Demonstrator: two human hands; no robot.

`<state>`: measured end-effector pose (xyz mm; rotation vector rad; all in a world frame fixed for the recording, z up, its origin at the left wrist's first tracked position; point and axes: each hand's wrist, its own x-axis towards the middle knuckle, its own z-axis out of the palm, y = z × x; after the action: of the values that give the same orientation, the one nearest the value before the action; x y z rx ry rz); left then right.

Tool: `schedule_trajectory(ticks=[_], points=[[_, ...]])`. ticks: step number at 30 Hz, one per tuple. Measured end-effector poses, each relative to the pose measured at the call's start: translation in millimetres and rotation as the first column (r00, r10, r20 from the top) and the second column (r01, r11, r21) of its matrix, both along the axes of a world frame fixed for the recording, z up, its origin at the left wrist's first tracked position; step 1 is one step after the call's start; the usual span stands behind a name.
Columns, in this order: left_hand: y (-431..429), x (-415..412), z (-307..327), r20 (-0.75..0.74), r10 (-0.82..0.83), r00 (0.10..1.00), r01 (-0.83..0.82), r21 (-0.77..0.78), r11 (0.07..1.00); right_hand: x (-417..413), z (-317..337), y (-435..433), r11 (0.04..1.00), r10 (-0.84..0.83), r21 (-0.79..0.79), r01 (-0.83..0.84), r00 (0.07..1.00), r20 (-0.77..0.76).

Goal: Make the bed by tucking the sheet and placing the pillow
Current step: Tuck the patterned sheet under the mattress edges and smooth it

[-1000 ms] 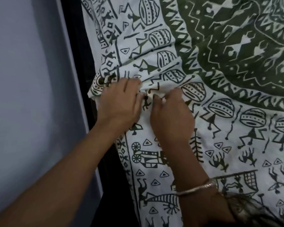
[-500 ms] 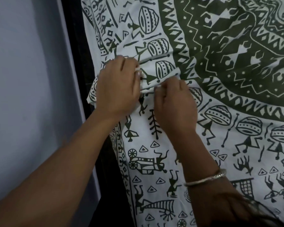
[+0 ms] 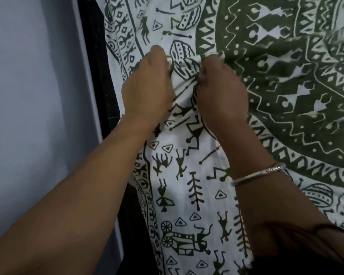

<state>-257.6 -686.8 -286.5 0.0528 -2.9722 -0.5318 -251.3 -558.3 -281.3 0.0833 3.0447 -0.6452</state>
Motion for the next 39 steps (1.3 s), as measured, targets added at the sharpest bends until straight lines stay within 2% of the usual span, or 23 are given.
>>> schedule_trajectory(ticks=[2, 4, 6, 9, 12, 14, 16, 18, 21, 23, 25, 27, 29, 31, 32, 34, 36, 37, 39], points=[[-3, -9, 0, 0.012, -0.062, 0.998, 0.062, -0.006, 0.998, -7, -1, -3, 0.998, 0.020, -0.055, -0.019, 1.000, 0.006], [-5, -17, 2, 0.005, -0.112, 0.994, 0.112, 0.025, 0.993, -13, -1, -4, 0.989, -0.052, -0.134, 0.058, 0.997, 0.052], [-9, -30, 3, 0.014, -0.090, 0.996, 0.089, 0.059, 0.994, -22, 0, -6, 0.973, -0.134, -0.178, 0.149, 0.987, 0.094], [-17, -52, 0, 0.153, -0.039, 0.987, 0.034, 0.038, 0.999, -41, 1, -9, 0.981, -0.153, -0.088, 0.172, 0.970, 0.191], [-17, -69, -2, 0.259, -0.071, 0.963, 0.079, -0.019, 0.997, -60, 1, -17, 0.997, -0.072, 0.033, 0.065, 0.953, 0.293], [-17, -79, 0, 0.243, -0.092, 0.966, 0.102, -0.028, 0.994, -73, 3, -22, 0.999, -0.039, 0.027, 0.033, 0.970, 0.240], [-22, -88, 7, 0.110, -0.025, 0.994, 0.022, 0.029, 0.999, -82, 8, -25, 0.997, -0.056, -0.044, 0.059, 0.996, 0.070], [-29, -93, 14, 0.020, 0.031, 0.999, -0.033, 0.104, 0.994, -87, 12, -28, 0.993, -0.004, -0.114, 0.000, 0.999, -0.037], [-28, -85, 20, 0.062, -0.099, 0.993, 0.094, 0.080, 0.992, -82, 7, -33, 0.992, 0.125, -0.030, -0.123, 0.991, 0.057], [-20, -71, 22, 0.014, -0.210, 0.978, 0.210, 0.008, 0.978, -73, 6, -35, 0.997, 0.064, -0.041, -0.062, 0.997, 0.041], [-12, -56, 22, -0.027, -0.278, 0.960, 0.275, -0.074, 0.959, -58, 8, -34, 0.995, -0.034, -0.097, 0.028, 0.998, -0.060], [-12, -46, 15, 0.107, -0.268, 0.958, 0.280, -0.121, 0.952, -41, 8, -29, 0.987, -0.133, -0.101, 0.122, 0.985, -0.106], [-14, -40, 8, 0.270, -0.199, 0.942, 0.246, -0.152, 0.957, -19, 4, -19, 0.970, -0.239, -0.054, 0.235, 0.968, -0.076], [-12, -35, 9, 0.272, -0.165, 0.948, 0.214, -0.158, 0.964, 3, 0, -6, 0.951, -0.309, -0.017, 0.309, 0.951, -0.023], [-6, -32, 13, 0.222, -0.186, 0.957, 0.218, -0.132, 0.967, 14, -1, 0, 0.951, -0.307, -0.044, 0.307, 0.952, 0.014], [16, -21, 16, 0.118, -0.340, 0.933, 0.348, -0.051, 0.936, 33, 0, 12, 0.963, -0.177, -0.196, 0.187, 0.982, 0.068], [45, -5, 17, 0.080, -0.551, 0.830, 0.548, 0.066, 0.834, 48, 5, 25, 0.934, -0.037, -0.350, 0.071, 0.994, 0.103], [60, 3, 17, 0.079, -0.629, 0.773, 0.620, 0.115, 0.776, 55, 6, 34, 0.923, -0.025, -0.379, 0.067, 0.993, 0.116], [89, 19, 16, 0.118, -0.711, 0.693, 0.685, 0.200, 0.701, 71, 8, 56, 0.927, -0.105, -0.347, 0.145, 0.986, 0.132]])
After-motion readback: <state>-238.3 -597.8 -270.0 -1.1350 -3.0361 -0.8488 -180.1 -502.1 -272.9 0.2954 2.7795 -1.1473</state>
